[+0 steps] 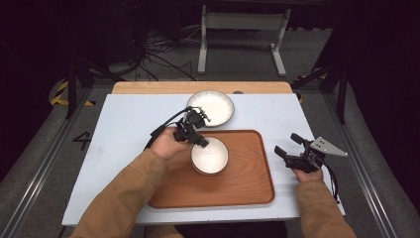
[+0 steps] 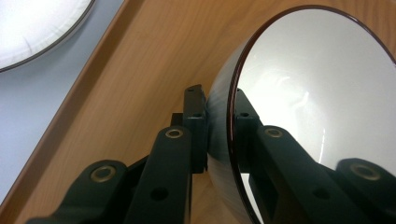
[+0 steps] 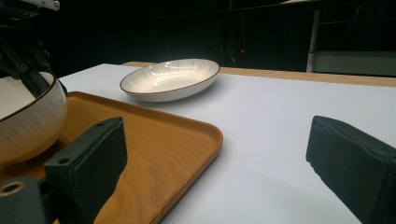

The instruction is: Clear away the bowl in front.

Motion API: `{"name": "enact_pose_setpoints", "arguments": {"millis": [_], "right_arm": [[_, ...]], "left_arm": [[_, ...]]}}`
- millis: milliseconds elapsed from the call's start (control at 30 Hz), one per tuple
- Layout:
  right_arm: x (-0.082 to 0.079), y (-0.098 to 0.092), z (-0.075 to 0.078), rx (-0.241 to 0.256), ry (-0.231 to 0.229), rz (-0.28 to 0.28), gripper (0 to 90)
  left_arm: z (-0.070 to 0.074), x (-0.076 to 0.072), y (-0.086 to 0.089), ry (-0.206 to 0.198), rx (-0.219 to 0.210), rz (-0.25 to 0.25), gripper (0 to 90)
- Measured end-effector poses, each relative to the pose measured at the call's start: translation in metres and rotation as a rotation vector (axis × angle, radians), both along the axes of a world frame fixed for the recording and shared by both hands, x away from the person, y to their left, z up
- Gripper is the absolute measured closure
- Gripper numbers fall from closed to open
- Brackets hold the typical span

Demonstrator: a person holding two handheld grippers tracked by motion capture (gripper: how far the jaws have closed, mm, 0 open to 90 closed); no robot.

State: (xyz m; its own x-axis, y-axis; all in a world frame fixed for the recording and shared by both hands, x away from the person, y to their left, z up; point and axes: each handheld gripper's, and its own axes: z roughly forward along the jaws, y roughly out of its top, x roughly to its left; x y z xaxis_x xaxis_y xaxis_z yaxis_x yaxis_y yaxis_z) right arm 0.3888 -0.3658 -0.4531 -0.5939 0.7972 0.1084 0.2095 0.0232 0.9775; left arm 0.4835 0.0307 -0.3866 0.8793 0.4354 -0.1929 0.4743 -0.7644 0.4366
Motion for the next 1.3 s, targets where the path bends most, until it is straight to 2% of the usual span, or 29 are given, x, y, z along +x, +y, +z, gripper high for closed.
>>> {"name": "enact_pose_setpoints", "arguments": {"millis": [300,567,733,833,900,1000,1133,1233,1300], "right_arm": [[0.000,0.000,0.000,-0.001,0.001,-0.001,5.7],[0.000,0.000,0.000,0.000,0.003,0.000,5.6],[0.000,0.000,0.000,0.001,0.003,-0.001,5.6],[0.000,0.000,0.000,0.001,0.003,-0.002,5.7],[0.000,0.000,0.000,0.000,0.004,-0.001,5.6],[0.000,0.000,0.000,-0.001,0.003,-0.001,5.6],[0.000,0.000,0.000,-0.004,0.002,-0.001,5.6],[0.000,0.000,0.000,-0.004,0.002,0.001,5.7],[0.000,0.001,0.000,-0.011,0.003,0.004,5.7]], "left_arm": [[-0.005,0.000,-0.002,0.004,0.028,-0.003,81.6],[-0.006,0.002,-0.001,0.025,0.021,0.008,81.4],[-0.008,0.007,0.003,0.056,0.000,0.017,80.2],[-0.009,0.007,0.004,0.056,0.000,0.032,76.8],[-0.010,0.008,0.003,0.048,0.008,0.027,70.6],[-0.009,0.007,0.004,0.043,-0.003,0.025,68.6],[-0.003,0.004,0.006,0.027,-0.047,0.025,62.3],[0.004,-0.001,0.007,-0.024,-0.061,0.011,58.3],[0.008,-0.004,0.008,-0.035,-0.072,0.019,56.4]]}}
